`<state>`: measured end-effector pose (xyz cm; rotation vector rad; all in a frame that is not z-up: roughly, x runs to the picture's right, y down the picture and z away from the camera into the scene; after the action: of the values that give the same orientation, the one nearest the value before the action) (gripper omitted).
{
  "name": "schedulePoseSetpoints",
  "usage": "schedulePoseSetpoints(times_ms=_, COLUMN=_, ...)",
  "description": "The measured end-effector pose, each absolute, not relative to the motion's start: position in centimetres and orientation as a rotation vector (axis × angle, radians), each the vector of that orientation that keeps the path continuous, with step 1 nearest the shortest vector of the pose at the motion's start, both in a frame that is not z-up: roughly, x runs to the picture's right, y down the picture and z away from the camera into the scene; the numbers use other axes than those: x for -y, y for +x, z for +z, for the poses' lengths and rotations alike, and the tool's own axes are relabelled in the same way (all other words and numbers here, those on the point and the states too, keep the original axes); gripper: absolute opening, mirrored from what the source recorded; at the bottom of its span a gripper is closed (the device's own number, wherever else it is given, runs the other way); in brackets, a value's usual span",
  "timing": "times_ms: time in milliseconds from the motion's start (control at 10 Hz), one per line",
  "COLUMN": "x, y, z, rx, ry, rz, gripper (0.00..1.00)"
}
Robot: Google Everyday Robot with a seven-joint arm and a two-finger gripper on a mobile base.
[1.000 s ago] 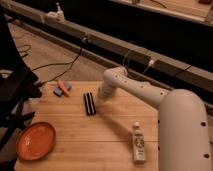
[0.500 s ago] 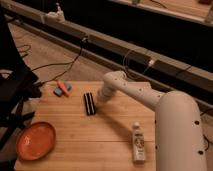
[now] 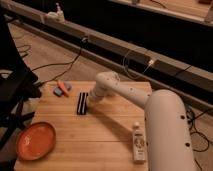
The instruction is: Push the eraser across the table
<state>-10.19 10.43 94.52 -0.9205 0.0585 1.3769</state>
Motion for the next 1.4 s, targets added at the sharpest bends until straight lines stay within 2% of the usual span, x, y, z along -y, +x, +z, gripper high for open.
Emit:
schedulePoseSetpoints(times_ms=1000, x=-9.3, y=-21.5, z=95.8, rx=0.131, ry=-1.077, rz=1.259, gripper=0.0)
schedulePoseSetpoints(times_ms=1400, x=-7.5, y=-19.7, z=96.0, rx=0.125, ry=-1.038, rz=1.284, gripper=0.02)
